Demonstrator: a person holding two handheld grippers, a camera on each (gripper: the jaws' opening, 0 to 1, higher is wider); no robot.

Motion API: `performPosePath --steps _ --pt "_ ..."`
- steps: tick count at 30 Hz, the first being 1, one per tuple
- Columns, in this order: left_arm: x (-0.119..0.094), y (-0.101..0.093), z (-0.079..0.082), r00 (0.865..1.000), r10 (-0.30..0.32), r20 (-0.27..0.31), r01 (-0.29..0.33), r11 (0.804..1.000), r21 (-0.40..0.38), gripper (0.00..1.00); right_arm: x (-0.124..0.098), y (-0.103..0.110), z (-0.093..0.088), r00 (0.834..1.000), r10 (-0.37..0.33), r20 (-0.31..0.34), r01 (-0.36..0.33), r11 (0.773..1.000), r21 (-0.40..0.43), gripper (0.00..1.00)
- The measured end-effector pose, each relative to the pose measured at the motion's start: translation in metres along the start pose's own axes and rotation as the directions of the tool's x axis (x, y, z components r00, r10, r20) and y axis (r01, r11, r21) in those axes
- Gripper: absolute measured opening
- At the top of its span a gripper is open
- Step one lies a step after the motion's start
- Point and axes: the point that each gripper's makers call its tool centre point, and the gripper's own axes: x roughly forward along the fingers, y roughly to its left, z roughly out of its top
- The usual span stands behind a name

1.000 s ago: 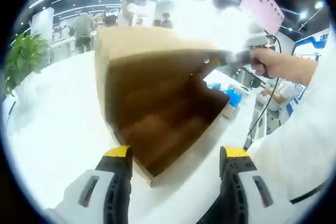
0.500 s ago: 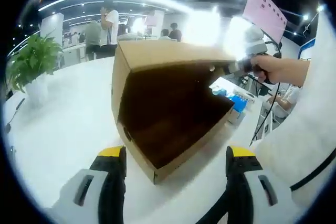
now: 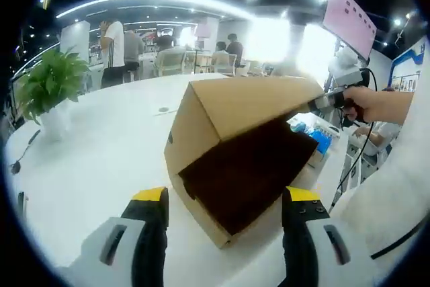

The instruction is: Operate the shoe box by opening the lid, removing the specified soft item, and placing it in the target area until the item is outside and the box remains undamaged.

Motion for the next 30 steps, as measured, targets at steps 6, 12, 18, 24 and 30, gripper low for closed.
performPosePath --steps 6,12,18,24,30 --pt "0.002 -0.001 0.005 1.000 0.001 0.000 -0.001 1.000 0.006 0.67 -0.002 0.003 -0.004 1.000 0.007 -0.004 -0.007 1.000 -0.019 0.10" --pt "0.005 -0.001 0.006 1.000 0.002 0.000 -0.002 1.000 -0.006 0.66 -0.003 0.005 -0.005 1.000 0.015 0.001 -0.015 1.000 -0.015 0.13" --pt "0.006 0.002 0.006 1.000 0.008 -0.008 -0.008 1.000 -0.007 0.64 -0.006 0.010 -0.008 1.000 0.029 0.007 -0.028 0.997 -0.070 0.17" --pt "0.007 0.004 0.007 1.000 0.008 -0.008 -0.008 1.000 -0.001 0.63 -0.009 0.012 -0.008 0.998 0.053 0.035 -0.050 0.996 -0.080 0.22" --pt "0.007 0.007 0.006 1.000 0.010 -0.009 -0.010 1.000 -0.008 0.63 -0.012 0.011 -0.011 0.998 0.052 0.037 -0.049 0.997 -0.066 0.22"
